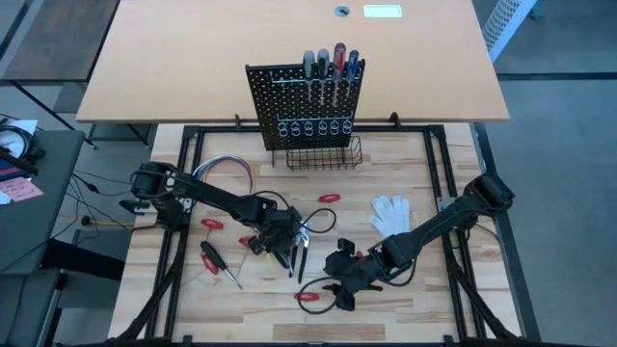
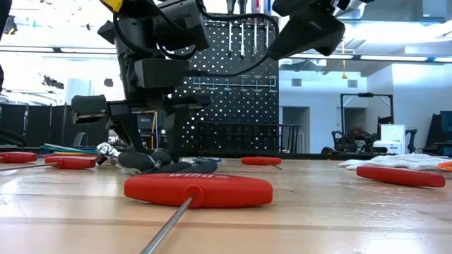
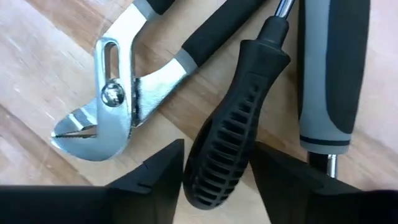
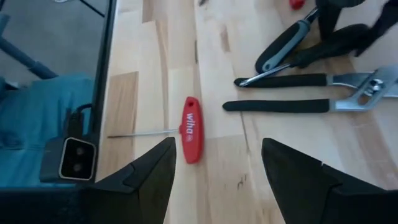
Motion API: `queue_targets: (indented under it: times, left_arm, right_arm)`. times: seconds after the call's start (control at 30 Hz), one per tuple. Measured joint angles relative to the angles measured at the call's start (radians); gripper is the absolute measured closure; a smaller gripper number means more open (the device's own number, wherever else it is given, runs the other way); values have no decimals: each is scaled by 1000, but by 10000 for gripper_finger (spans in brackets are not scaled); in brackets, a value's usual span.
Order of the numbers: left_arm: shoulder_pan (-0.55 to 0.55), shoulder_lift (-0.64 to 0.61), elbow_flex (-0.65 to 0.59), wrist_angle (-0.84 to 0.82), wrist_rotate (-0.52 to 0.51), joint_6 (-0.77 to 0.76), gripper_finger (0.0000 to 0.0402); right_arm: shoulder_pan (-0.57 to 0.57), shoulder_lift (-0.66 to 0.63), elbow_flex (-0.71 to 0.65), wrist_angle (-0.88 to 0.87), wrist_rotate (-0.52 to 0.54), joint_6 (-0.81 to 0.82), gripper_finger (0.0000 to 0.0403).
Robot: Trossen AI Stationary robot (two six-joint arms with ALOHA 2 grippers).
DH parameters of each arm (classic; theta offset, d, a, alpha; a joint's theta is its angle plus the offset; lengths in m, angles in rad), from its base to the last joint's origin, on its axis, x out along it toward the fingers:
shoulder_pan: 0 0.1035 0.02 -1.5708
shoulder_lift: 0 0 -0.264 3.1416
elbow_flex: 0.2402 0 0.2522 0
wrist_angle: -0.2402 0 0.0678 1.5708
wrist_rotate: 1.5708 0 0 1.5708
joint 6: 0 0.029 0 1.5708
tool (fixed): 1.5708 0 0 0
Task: Hang tools onto peg board
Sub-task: Hang the black phillips screw onto the black pegboard
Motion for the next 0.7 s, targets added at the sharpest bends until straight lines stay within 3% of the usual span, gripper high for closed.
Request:
queue_targets:
  times: [0.23,0.37,0.7]
  left_arm:
    - [1,-7,0,-27,16,-70,300]
    - [4,-48,-4,-94,-21,-138,300]
    - [6,-239,-2,-252,-137,-372,300]
  right_arm:
    - [-17,0,0,1,127,-8,159]
    - [-33,0,0,2,198,-31,159]
    - [-122,165,8,186,198,-217,163]
